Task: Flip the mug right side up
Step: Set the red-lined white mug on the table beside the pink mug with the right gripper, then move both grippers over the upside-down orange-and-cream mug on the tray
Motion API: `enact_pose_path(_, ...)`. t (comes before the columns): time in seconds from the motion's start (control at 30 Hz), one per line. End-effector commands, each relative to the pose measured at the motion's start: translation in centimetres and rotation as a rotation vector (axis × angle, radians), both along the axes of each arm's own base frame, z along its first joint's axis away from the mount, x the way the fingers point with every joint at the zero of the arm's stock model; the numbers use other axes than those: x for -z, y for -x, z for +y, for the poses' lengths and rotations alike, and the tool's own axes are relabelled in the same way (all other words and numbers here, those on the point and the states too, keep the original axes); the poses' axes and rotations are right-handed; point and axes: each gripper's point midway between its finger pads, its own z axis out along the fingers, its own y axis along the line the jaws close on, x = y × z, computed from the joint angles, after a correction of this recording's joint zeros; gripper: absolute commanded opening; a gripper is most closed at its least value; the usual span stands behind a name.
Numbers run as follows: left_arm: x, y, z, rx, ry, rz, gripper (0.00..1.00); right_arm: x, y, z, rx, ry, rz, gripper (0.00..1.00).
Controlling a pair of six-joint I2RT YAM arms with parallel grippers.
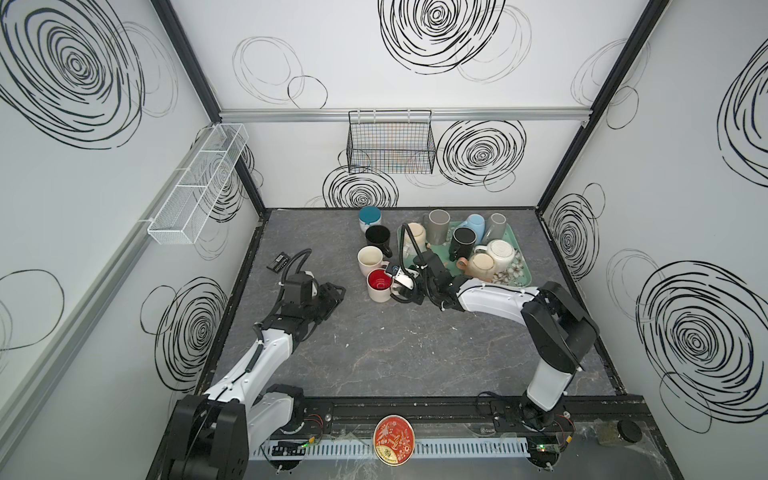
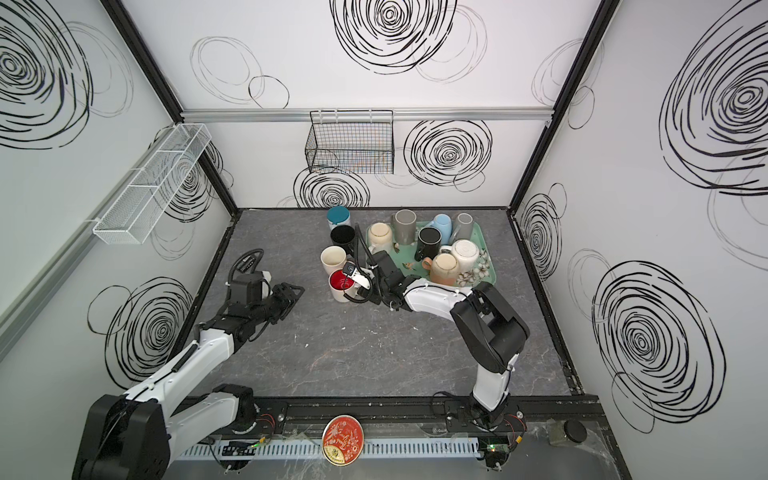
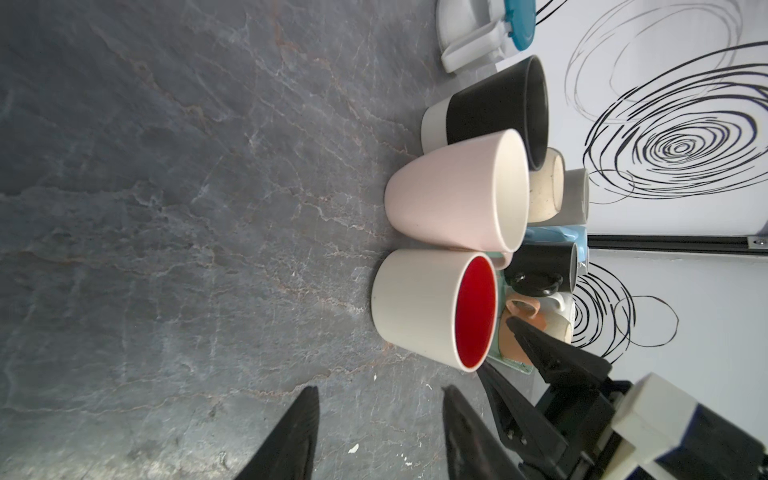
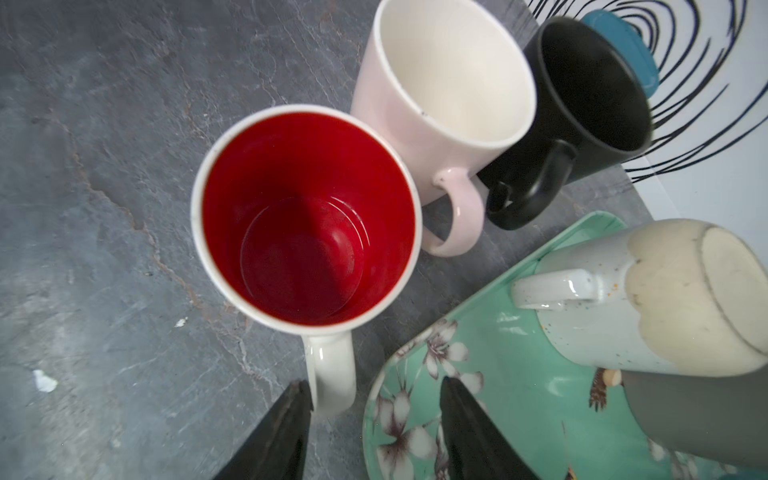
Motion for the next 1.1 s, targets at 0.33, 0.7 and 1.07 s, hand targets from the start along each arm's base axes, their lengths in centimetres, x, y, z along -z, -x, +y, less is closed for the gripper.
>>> enact_pose_path(0.33, -7.1, -5.3, -9.9, 0.291, -0.322, -0.167, 0.51, -10.6, -8.5, -16.7, 0.745, -0.353, 0.147, 0.63)
enact_pose_path(0.7, -6.9, -6.2, -24.9, 0.593, -0.330, -0.233, 0.51, -3.9, -7.9, -32.3, 1.276, -0.485, 0.577, 0.64)
enact_pose_path(1.07, -4.9, -5.5, -28.9, 0.684, -0.306, -0.201, 0.52, -0.6, -8.7, -30.5, 1.184, -0.600, 0.786, 0.65)
